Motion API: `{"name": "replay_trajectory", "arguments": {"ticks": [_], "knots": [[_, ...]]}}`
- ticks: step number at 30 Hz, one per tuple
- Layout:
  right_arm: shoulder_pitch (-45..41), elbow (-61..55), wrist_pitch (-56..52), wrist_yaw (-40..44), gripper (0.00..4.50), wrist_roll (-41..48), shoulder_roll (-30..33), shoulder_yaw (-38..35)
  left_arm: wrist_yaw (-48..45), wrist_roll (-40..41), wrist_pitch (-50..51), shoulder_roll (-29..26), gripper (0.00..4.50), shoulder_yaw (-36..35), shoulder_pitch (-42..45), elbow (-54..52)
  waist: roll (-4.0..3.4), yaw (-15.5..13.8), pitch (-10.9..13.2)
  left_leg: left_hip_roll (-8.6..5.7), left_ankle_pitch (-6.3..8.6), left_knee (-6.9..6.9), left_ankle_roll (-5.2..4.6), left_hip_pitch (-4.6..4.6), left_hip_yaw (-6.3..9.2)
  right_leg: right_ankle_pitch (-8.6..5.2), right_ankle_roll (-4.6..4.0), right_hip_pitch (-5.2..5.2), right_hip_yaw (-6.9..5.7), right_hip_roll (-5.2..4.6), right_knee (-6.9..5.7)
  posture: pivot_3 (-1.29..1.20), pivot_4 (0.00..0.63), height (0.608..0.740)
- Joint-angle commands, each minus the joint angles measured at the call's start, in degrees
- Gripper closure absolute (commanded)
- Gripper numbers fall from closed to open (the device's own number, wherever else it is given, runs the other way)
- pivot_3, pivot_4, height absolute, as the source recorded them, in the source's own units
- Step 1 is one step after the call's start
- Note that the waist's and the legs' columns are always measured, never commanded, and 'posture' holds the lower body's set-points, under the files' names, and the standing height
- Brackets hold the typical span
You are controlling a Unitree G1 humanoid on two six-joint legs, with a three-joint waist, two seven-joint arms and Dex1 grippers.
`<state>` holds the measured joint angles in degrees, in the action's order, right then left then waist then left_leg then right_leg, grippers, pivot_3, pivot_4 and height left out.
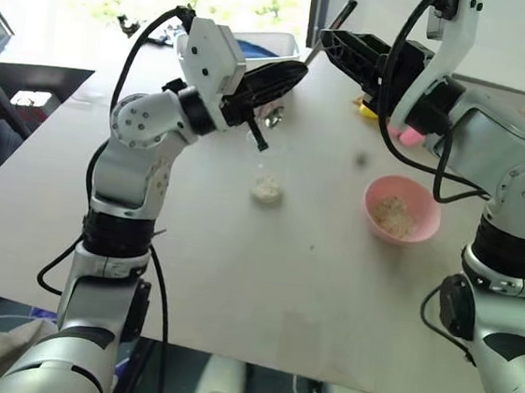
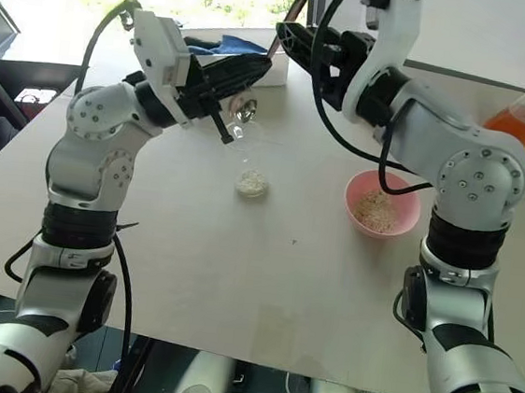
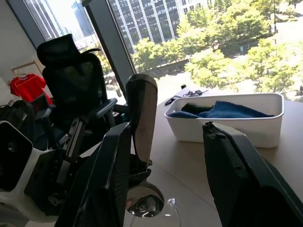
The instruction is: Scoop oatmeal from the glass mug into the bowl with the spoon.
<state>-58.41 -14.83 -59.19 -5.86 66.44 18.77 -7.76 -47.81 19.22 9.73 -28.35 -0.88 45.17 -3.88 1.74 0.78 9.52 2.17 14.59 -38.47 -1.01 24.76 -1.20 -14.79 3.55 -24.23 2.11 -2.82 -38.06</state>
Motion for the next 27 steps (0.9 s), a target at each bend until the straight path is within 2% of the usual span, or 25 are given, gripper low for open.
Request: {"name": "replay_trajectory", "arguments": {"ticks": [1,2,3,4,8,15,20,27], "knots": [[-2.2,-1.4,-0.1,-0.4,2.11,1.6,0.0,-1.7,-0.7,-0.2,-1.6,-0.3,4.50,0.2,1.0,-1.3,0.00,0.0,0.0,0.00,0.00,0.00,0.00,0.00,0.00,0.00,0.00,0.00,0.00,0.00,0.01,0.00,0.150,0.740],[-2.1,-1.5,-0.2,-0.4,2.64,2.1,-0.1,-1.8,-0.7,0.1,-1.4,-0.1,4.50,0.1,1.0,-1.3,0.00,0.0,0.0,0.00,0.00,0.00,0.01,0.00,-0.01,0.00,0.00,0.00,0.01,0.00,0.02,0.00,0.150,0.740],[-2.0,-1.6,-0.4,-0.3,2.91,2.4,-0.1,-1.8,-0.6,0.4,-1.1,0.0,4.50,0.0,1.1,-1.3,0.00,0.0,0.0,0.00,-0.01,0.00,0.01,0.01,-0.01,0.00,0.00,0.00,0.01,0.00,0.02,0.00,0.150,0.740],[-1.9,-1.9,-0.5,-0.1,3.39,2.3,0.0,-1.5,-0.6,0.9,-0.7,0.0,4.50,-0.1,1.1,-1.3,0.00,0.0,0.0,0.00,-0.01,0.00,0.01,0.01,-0.01,0.00,0.00,0.00,0.01,0.00,0.03,0.00,0.150,0.740],[-1.4,-2.2,-0.3,1.1,3.39,0.6,1.0,-0.4,-0.4,2.8,1.6,0.2,4.50,-0.9,1.6,-1.7,-0.01,0.0,0.0,0.00,-0.01,0.00,0.01,0.01,-0.01,0.00,0.00,0.00,0.01,0.00,0.04,0.00,0.150,0.740],[-1.0,-3.7,0.5,3.5,3.39,-2.8,1.3,1.0,-0.7,11.1,11.5,0.0,4.50,-2.8,2.0,-4.1,-0.01,0.1,0.0,0.02,0.00,-0.02,0.01,0.00,0.04,0.00,0.00,-0.01,0.01,0.01,0.00,0.00,0.150,0.740],[0.7,-5.8,0.8,10.6,3.39,-4.2,3.2,2.9,-1.6,21.8,23.8,-1.0,4.50,-5.0,2.9,-6.2,-0.01,0.1,0.0,0.02,-0.01,-0.02,0.01,0.01,0.09,0.00,0.00,0.00,0.01,0.01,0.02,0.00,0.150,0.740],[0.8,-5.9,0.9,15.7,3.39,-4.6,4.1,2.7,-2.0,27.7,30.7,-2.6,4.50,-6.2,3.6,-7.6,-0.02,0.2,0.0,0.02,-0.01,-0.04,0.01,-0.03,0.11,0.00,0.00,0.00,0.03,0.03,-0.03,0.00,0.150,0.740]]}}
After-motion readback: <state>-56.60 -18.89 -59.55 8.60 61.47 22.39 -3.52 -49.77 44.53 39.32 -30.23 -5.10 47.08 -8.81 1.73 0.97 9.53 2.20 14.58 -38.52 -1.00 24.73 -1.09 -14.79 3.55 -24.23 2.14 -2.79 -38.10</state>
